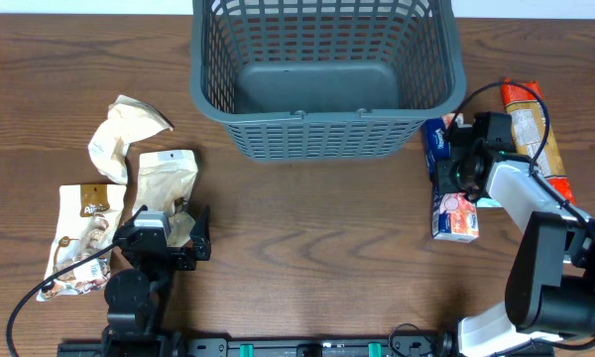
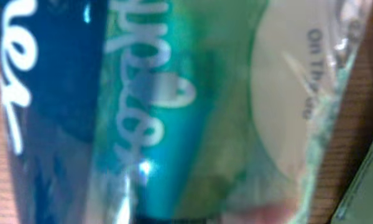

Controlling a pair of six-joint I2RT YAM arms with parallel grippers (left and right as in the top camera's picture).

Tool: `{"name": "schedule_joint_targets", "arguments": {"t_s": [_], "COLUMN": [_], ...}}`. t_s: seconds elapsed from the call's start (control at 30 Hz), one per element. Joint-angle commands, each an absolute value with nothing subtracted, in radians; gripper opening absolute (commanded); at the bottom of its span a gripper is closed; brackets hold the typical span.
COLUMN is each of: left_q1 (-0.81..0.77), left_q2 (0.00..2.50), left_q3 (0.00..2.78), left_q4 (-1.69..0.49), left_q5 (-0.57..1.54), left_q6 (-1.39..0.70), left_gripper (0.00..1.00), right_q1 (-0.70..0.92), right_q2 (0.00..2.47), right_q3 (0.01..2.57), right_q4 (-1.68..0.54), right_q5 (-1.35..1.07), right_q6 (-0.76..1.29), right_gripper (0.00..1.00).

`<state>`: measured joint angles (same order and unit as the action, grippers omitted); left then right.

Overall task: Pack container
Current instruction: 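Lift the tissue strip with the right gripper and carry it over the basket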

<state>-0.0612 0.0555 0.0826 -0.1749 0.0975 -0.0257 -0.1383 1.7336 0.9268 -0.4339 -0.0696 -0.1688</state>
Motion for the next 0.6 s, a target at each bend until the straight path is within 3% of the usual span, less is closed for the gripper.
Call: {"name": "schedule_joint_targets", "arguments": {"t_s": [0.0,0.33,0.57], "left_q1": [-0.064,-0.064,-0.064], "left_q2": [0.057,0.057,0.057], "left_q3": [0.058,0.058,0.058], "left_q4": [-0.177,-0.177,-0.177], "left_q5": [0.086,0.086,0.087], "left_q6": [-0.020,-0.020,-0.021], "left_gripper": [0.99,0.99,0.99], "right_q1": [-0.139,-0.188,-0.307], "right_q2": [1.742,1.608,1.506], "right_q3": [0.970,1.262,1.356], "right_q4": [-0.459,-0.609,-0.608], "right_q5": [-0.059,0.168,0.140], "right_q6": [-0.146,-0.046,0.122], "right_gripper": [0.03,0.01,0.01]}}
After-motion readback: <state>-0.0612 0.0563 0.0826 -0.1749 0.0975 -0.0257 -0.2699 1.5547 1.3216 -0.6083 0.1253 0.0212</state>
